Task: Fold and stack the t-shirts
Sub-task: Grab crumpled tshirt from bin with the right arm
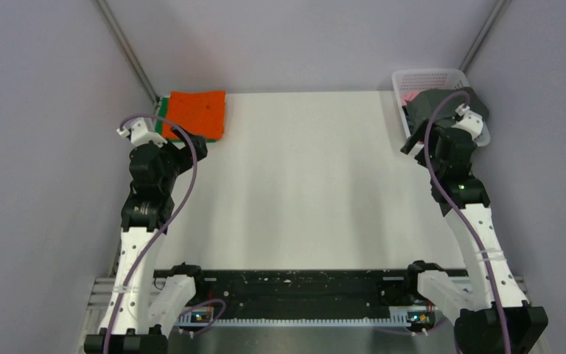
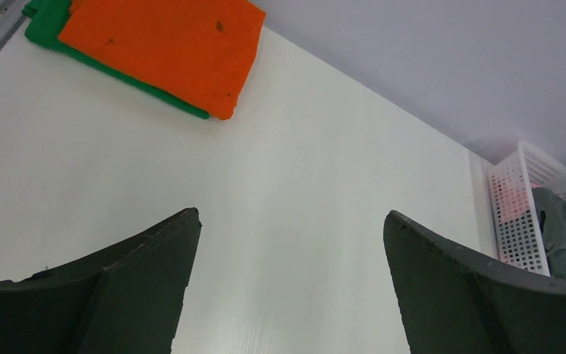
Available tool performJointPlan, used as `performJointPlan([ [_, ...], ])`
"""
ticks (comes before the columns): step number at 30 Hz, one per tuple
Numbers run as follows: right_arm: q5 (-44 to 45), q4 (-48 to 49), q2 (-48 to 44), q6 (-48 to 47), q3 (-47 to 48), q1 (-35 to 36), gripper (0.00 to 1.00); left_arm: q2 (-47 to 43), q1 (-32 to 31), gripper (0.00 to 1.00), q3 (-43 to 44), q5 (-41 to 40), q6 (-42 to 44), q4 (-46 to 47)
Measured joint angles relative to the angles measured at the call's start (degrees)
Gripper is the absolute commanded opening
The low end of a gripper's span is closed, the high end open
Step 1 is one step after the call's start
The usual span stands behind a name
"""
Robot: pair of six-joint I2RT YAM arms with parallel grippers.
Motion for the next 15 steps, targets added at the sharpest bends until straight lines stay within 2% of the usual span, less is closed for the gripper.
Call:
performJointPlan([
  [6,0.20,1.70,2.71,-3.96,1.25,-0.04,0.99,-0.07,0.00,0.99,-0.07,-1.22,-0.76,-1.20],
  [8,0.92,0.74,7.89,-4.50,6.21,-0.83,0.99,0.00,0.00,0.99,-0.07,-1.62,-0.83,-1.46],
  [13,-0.39,0.68,27.85,-5.88,24.04,-7.19,0.99,1.51,0.00,0.99,-0.07,-3.13,-1.05,-1.99],
  [15,0.63,0.59,35.52,-5.95,30.42,-9.40,0.95,2.38,0.00,0.99,-0.07,-4.26,-1.27,-2.95],
])
